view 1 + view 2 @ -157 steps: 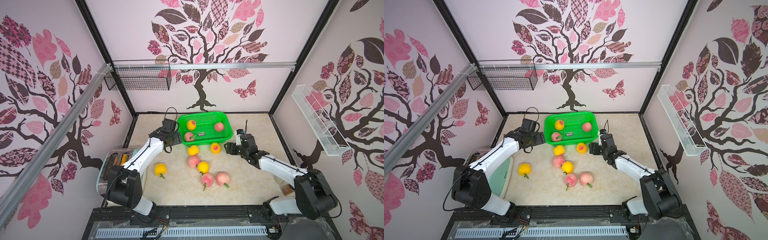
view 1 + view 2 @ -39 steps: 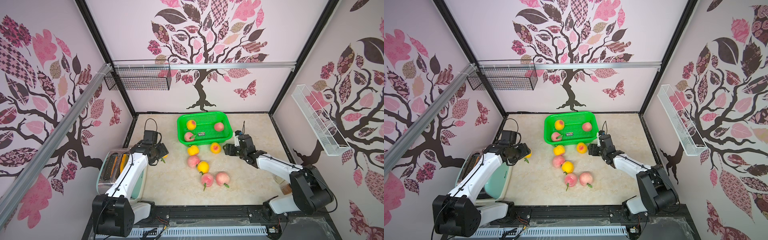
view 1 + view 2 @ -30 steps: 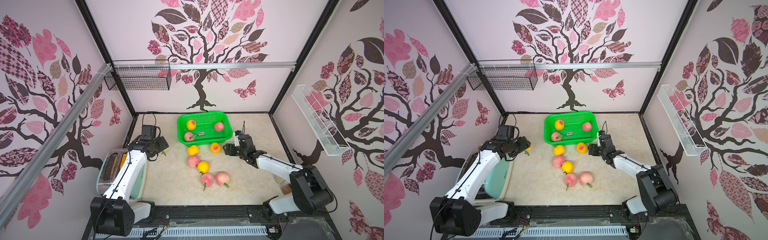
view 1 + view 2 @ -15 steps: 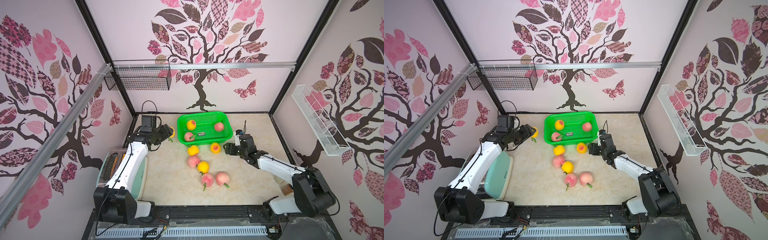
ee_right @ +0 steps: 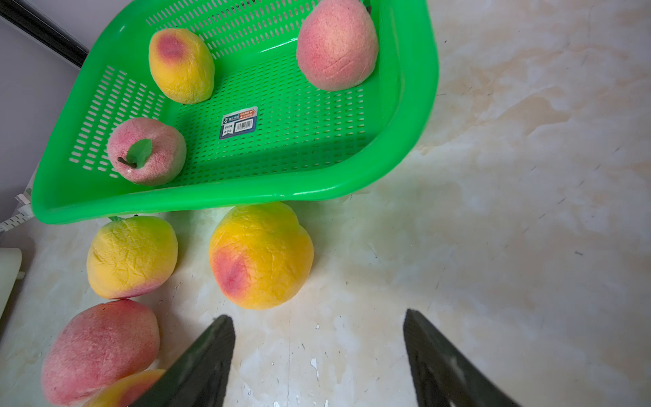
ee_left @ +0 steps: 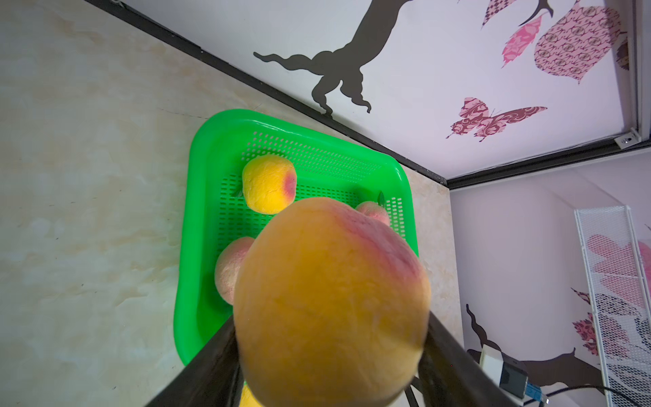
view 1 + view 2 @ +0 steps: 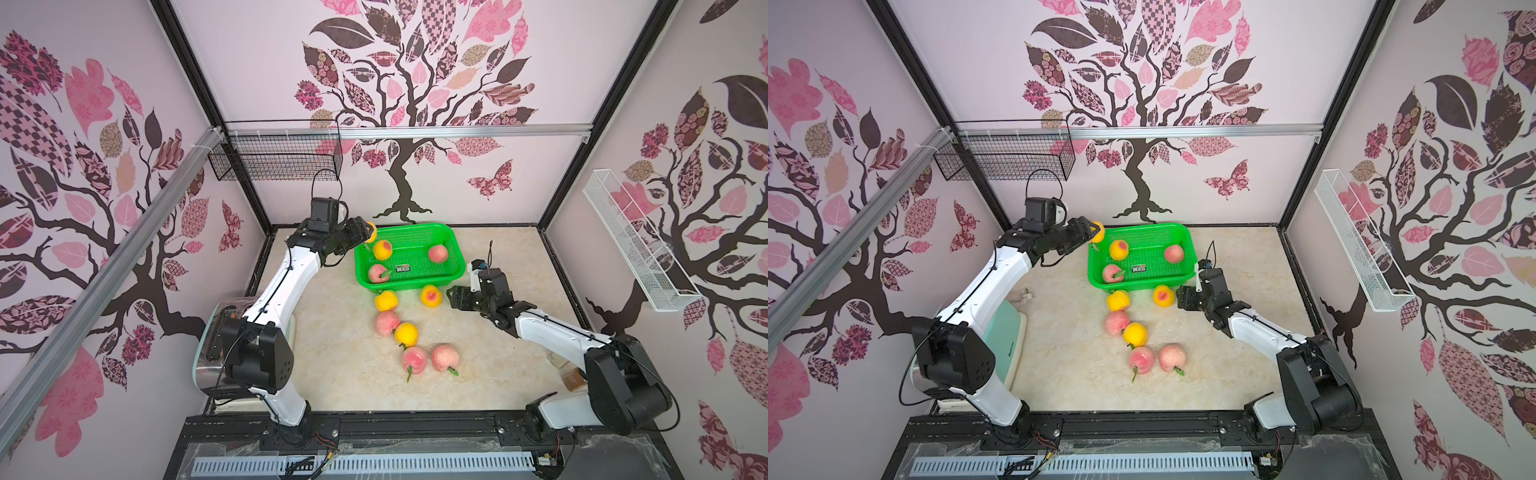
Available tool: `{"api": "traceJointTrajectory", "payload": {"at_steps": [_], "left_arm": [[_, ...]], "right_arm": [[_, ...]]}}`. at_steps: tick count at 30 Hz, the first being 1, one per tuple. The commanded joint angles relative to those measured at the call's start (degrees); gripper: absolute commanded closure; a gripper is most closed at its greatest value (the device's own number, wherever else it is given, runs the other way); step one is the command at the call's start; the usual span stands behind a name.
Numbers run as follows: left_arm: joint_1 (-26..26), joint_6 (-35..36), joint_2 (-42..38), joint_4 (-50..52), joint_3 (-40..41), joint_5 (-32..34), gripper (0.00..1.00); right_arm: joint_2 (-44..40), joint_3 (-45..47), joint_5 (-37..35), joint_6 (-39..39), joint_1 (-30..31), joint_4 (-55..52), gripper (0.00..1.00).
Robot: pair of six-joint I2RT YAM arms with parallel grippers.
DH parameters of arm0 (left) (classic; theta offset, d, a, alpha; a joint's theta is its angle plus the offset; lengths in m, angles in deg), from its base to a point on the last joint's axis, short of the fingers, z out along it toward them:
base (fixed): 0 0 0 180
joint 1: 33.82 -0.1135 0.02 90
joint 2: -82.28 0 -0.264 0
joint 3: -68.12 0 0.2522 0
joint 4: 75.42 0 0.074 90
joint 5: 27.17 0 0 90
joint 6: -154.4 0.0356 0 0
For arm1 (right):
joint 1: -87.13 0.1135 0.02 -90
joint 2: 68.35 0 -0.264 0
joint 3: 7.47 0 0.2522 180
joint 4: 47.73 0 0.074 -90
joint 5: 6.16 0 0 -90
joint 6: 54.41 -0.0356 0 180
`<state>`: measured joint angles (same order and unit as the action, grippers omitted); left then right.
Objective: Put the peaches into the basket
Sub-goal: Place the peach in the basket.
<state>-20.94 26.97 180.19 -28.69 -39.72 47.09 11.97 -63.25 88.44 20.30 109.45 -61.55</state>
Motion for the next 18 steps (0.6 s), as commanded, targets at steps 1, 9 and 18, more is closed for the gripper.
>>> {"api": "traceJointTrajectory", "payload": {"at_steps": [1, 9, 18], "left_arm": [[0.4, 1.1, 3.5, -1.0, -3.7, -0.3, 0.42], [2.3, 1.6, 12.7, 1.1, -11.9, -1.0, 0.42], [4.4, 0.7, 19.6, -0.2, -15.7, -1.1, 0.41]], "right_arm": [[-0.1, -1.5, -0.6, 0.7, 0.4, -0.3, 0.22], [-0.4, -1.4, -0.6, 0.7, 0.5, -0.3, 0.22], [-0.5, -1.3, -0.3, 0.6, 0.5, -0.4, 0.22]]}}
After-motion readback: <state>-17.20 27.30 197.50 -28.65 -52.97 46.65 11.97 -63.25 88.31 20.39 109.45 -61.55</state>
